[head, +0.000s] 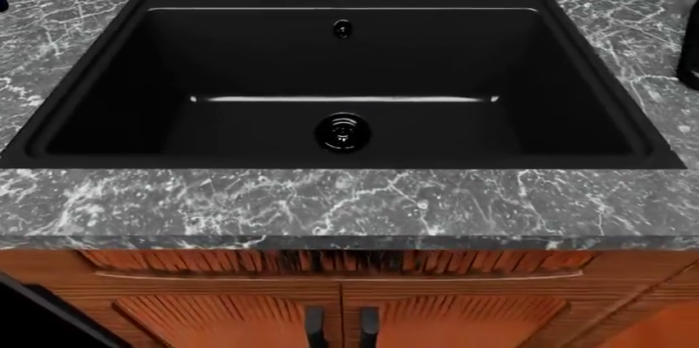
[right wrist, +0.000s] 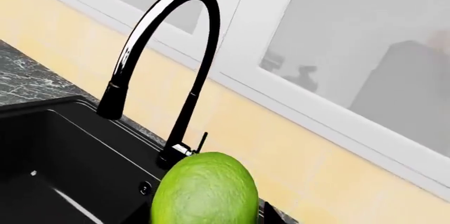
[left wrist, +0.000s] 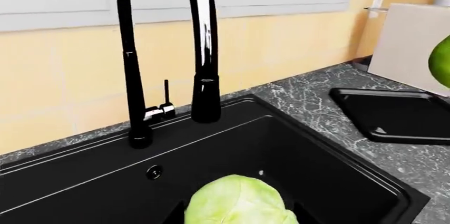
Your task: Pick up the fruits and vegetables and place them in the sink. Turn on the sink faucet to wash them. Then turn the sink off and put them in the tray.
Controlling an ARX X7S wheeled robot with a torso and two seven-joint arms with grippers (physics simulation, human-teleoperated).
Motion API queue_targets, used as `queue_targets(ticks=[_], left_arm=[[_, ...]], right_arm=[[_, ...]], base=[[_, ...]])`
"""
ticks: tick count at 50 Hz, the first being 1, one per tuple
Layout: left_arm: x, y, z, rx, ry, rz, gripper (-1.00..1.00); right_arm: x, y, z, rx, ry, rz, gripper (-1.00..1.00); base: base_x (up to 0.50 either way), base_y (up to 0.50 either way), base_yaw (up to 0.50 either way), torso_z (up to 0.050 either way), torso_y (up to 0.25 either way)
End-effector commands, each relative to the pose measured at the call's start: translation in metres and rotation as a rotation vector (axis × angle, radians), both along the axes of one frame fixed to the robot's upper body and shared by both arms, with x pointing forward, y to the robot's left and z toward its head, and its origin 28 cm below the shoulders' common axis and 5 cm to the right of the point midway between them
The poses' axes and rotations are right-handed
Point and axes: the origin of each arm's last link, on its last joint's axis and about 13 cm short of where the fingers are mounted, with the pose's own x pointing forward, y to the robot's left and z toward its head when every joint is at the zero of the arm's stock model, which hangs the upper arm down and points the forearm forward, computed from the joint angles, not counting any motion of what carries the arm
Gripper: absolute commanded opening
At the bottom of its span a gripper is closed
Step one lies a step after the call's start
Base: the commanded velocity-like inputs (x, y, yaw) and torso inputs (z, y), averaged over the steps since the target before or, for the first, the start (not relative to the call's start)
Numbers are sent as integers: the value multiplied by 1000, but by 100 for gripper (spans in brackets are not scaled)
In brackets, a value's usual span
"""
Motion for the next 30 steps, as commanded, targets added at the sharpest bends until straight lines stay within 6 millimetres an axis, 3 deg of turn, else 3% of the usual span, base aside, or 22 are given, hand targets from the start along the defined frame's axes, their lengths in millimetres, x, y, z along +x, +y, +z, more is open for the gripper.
queue_targets(ticks=[1,10,30], left_arm=[[-9,-2,-2,-18,-13,-3,-100],[-18,-6,-3,-80,-87,1,-100],[-6,-33,-31,-103,-217,28,-100]], right_arm=[[-2,2,-5,38,-22,9,-100],[0,14,-17,109,-65,6,-100],[15,49,-46,232,-97,-17,-100]], base=[[-227,-473,0,0,0],[-89,-495,0,0,-1],[0,-500,0,0,0]])
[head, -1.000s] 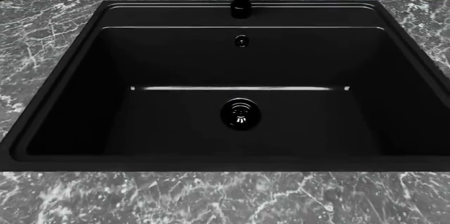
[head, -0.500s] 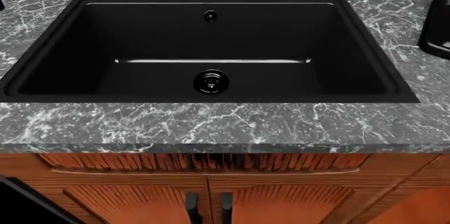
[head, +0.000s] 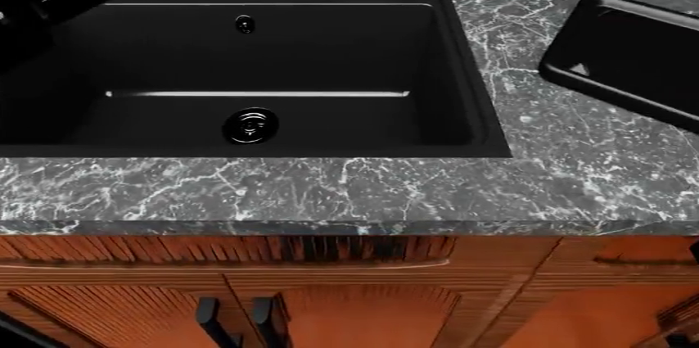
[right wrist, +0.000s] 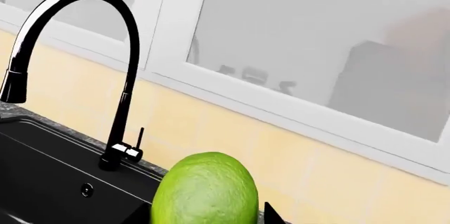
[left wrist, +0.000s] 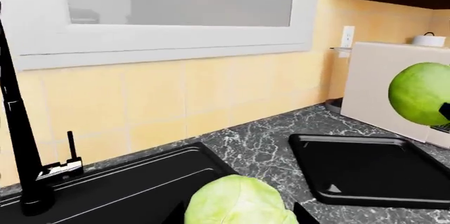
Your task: Pick up the fruits and vegetables and place them in the sink. Turn on the sink faucet to wash them. Then turn the sink off and put them in the tray.
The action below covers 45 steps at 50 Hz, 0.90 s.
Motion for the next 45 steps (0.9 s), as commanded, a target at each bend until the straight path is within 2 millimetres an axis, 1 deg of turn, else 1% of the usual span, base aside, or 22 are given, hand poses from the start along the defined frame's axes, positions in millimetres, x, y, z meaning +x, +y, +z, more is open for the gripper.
queue_targets(ticks=[1,10,20,31,45], left_arm=[[3,-15,-10,-27,-77,15,-100],[7,-17,-12,-49,-91,35,-100],[7,-16,-12,-56,-92,47,-100],[9,-16,-11,-58,-91,48,-100],[10,-18,-7,-57,-96,44,-100]], right_arm=[[4,18,-15,86,-17,17,-100],[2,24,-20,111,-2,54,-100],[6,29,-20,109,3,72,-100],[10,33,-25,124,16,89,-100],[10,33,-27,146,15,82,-100]], base=[[0,-500,0,0,0],[0,-500,0,0,0],[0,-500,0,0,0],[0,-500,0,0,0],[37,-486,0,0,0]])
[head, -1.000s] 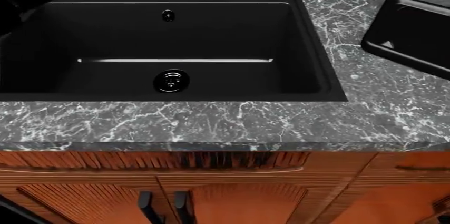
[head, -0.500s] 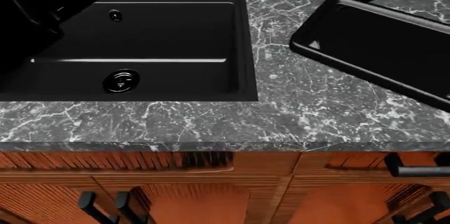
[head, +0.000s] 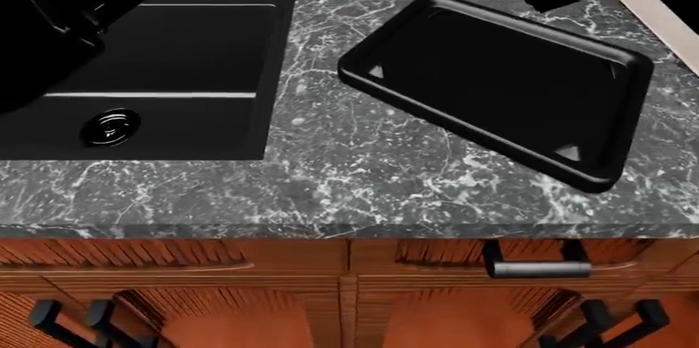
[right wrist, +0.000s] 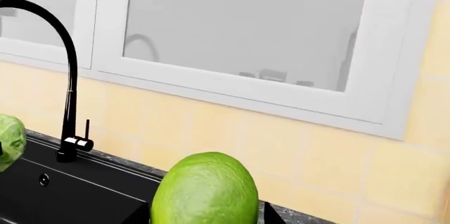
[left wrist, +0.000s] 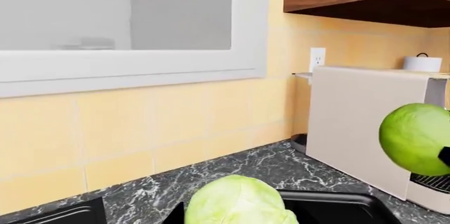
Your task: Pick up the fruits and vegetables and place them in the sink. Turn on the sink faucet to wash them. Then turn the sink off and put them in the tray.
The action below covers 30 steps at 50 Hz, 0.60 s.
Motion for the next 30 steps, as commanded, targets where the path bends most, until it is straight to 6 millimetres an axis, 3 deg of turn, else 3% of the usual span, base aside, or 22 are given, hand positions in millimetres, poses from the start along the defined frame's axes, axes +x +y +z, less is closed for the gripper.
queue_targets(ticks=[1,10,15,30], left_arm=[[0,0,3,-15,-4,2,-100],[-1,0,5,-17,-5,2,-100],[8,-3,13,4,9,-18,-100],[88,-34,44,172,111,-123,-100]], right_arm=[[1,2,-2,9,0,3,-100],[1,5,-6,12,10,16,-100],[0,5,-10,26,46,-18,-100],[9,-5,-35,58,224,-196,-100]], base=[[184,-438,0,0,0],[375,-308,0,0,0],[0,0,0,0,0],[0,0,0,0,0]])
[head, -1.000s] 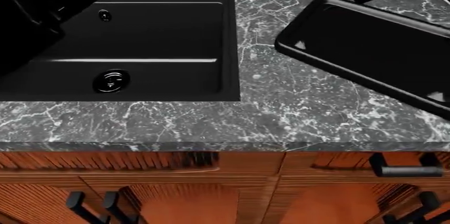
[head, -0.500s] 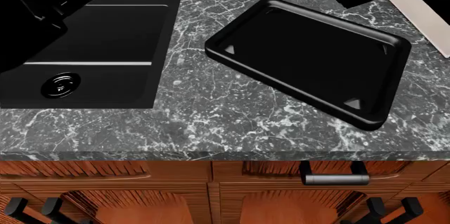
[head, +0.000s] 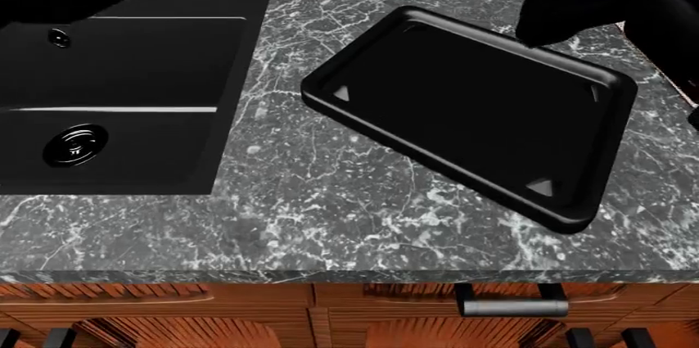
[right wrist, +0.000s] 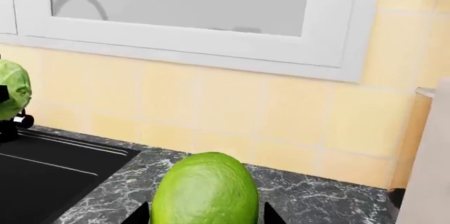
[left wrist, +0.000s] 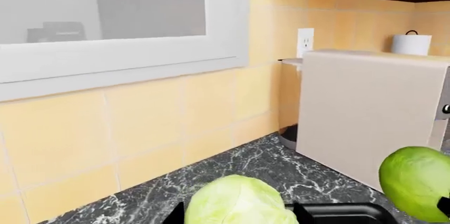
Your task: Pick up the fruits and vegetables and place them in the sink. Turn on the sink faucet to wash them. Then turn the sink off and put them in the tray.
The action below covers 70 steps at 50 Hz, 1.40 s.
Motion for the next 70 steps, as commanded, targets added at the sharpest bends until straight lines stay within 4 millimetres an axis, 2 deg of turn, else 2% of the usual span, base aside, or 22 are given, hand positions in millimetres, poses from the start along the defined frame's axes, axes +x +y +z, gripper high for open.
queue_targets(ticks=[1,5,11,24,33,38,57,70], left_arm=[[50,-22,21,105,67,-58,-100],[70,-33,25,138,98,-79,-100],[87,-46,23,197,159,-109,-100],[88,-67,-8,316,260,-179,-100],[91,-73,-32,371,323,-218,-100],[92,-75,-39,386,337,-224,-100],[93,-76,-45,400,346,-225,-100],[91,-79,-43,411,340,-226,-100]], right_arm=[[4,-6,-13,8,100,-97,-100],[4,-8,-15,2,128,-112,-100],[9,-11,-22,-22,188,-134,-100],[23,-24,-41,-66,300,-151,-100],[35,-24,-59,-97,368,-149,-100],[42,-23,-66,-107,393,-145,-100],[62,-23,-94,-130,483,-151,-100],[66,-26,-104,-136,518,-165,-100]], base=[[0,0,0,0,0],[0,0,0,0,0],[0,0,0,0,0],[0,0,0,0,0],[0,0,0,0,0],[0,0,0,0,0],[0,0,0,0,0],[1,0,0,0,0]])
